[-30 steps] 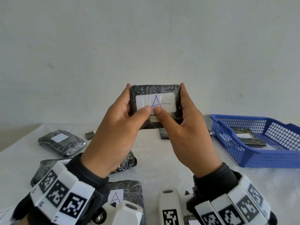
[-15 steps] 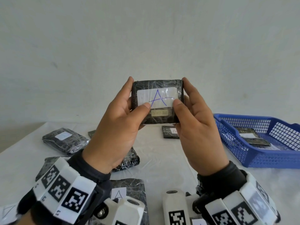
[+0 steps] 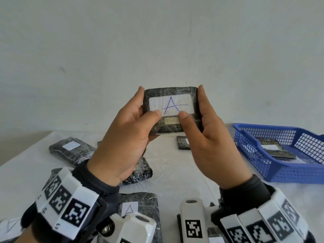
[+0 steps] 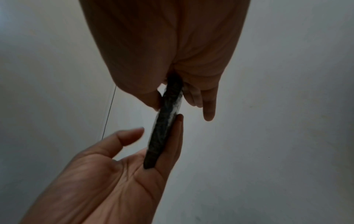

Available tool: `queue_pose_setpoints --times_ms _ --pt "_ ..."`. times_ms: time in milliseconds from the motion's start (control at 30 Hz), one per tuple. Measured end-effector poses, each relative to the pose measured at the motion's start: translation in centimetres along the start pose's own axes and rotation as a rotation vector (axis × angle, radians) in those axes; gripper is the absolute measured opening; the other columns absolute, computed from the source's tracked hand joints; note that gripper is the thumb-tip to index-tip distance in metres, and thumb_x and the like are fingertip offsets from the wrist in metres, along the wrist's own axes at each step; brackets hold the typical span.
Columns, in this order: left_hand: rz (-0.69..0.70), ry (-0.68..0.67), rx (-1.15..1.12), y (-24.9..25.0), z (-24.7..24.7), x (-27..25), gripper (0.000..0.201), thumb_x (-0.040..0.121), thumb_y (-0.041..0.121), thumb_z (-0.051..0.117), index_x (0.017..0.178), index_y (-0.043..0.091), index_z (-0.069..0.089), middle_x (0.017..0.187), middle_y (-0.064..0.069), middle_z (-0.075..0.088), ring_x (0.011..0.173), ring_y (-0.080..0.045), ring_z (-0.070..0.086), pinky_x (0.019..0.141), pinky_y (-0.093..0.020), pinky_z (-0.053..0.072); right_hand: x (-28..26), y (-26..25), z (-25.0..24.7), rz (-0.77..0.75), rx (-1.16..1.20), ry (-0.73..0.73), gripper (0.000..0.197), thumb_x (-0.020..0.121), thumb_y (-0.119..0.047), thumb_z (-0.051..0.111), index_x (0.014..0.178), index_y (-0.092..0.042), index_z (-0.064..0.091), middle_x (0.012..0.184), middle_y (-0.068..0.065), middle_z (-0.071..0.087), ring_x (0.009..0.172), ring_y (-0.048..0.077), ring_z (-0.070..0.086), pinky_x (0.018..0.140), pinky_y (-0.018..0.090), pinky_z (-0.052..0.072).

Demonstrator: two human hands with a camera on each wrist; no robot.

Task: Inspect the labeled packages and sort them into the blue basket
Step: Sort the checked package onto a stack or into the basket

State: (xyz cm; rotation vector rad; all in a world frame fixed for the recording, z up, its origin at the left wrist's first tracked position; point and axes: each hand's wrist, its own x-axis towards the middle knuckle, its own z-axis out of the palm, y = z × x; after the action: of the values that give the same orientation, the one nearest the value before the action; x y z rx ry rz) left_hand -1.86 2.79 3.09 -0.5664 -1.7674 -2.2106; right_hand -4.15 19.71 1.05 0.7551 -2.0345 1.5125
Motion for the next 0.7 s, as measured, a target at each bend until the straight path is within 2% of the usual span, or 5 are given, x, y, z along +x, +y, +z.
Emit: queue_pose_setpoints --times_ms 67,200,300,433,700 --pt "0.000 -0.043 0.006 0.2 0.2 -0.2 0.042 0.101 0.007 0.058 0.122 0.042 0.064 0.113 0.002 0.079 0.104 -0.012 0.074 0.092 -0.030 0.059 0.0 -0.1 -0.1 0.000 -0.022 -0.001 0.075 0.106 -0.029 0.054 0.168 -0.020 0.012 0.096 -0.048 0.064 0.098 -0.007 0.064 0.092 0.012 0.050" --pt "0.023 -0.078 -0.013 0.1 0.3 -0.3 0.042 0.101 0.003 0.057 0.136 0.025 0.055 0.115 -0.002 0.078 0.108 -0.017 0.074 0.097 -0.033 0.059 0.0 -0.8 -0.3 0.037 0.019 -0.029 0.085 0.101 -0.029 0.059 0.167 -0.017 0.007 0.101 -0.065 0.050 0.111 -0.031 0.052 0.093 -0.002 0.039" --pt "0.012 -0.074 -0.065 0.5 0.2 -0.2 0.038 0.099 -0.001 0.055 0.122 0.029 0.058 0.109 -0.001 0.080 0.098 -0.011 0.075 0.085 -0.024 0.059 -0.1 -1.1 -0.6 0.035 0.060 -0.056 0.098 0.093 -0.039 0.067 0.168 -0.019 0.007 0.113 -0.056 0.057 0.118 -0.022 0.056 0.100 0.007 0.044" --pt "-0.002 -0.116 -0.108 0.7 -0.1 -0.2 0.034 0.096 0.004 0.061 0.129 0.012 0.061 0.114 -0.011 0.077 0.098 -0.015 0.073 0.083 -0.025 0.059 -0.1 -1.7 -0.9 0.055 0.107 -0.095 0.102 0.085 -0.040 0.066 0.167 -0.019 0.009 0.106 -0.055 0.061 0.114 -0.021 0.060 0.094 0.004 0.046" --pt "-0.035 -0.129 -0.178 1.0 -0.6 0.0 0.032 0.099 -0.007 0.047 0.125 0.006 0.062 0.105 -0.010 0.079 0.089 -0.014 0.074 0.075 -0.022 0.060 0.0 -1.8 -0.9 0.071 0.167 -0.084 0.097 0.088 -0.041 0.066 0.166 -0.018 0.014 0.119 -0.041 0.068 0.121 -0.007 0.064 0.109 0.022 0.050"
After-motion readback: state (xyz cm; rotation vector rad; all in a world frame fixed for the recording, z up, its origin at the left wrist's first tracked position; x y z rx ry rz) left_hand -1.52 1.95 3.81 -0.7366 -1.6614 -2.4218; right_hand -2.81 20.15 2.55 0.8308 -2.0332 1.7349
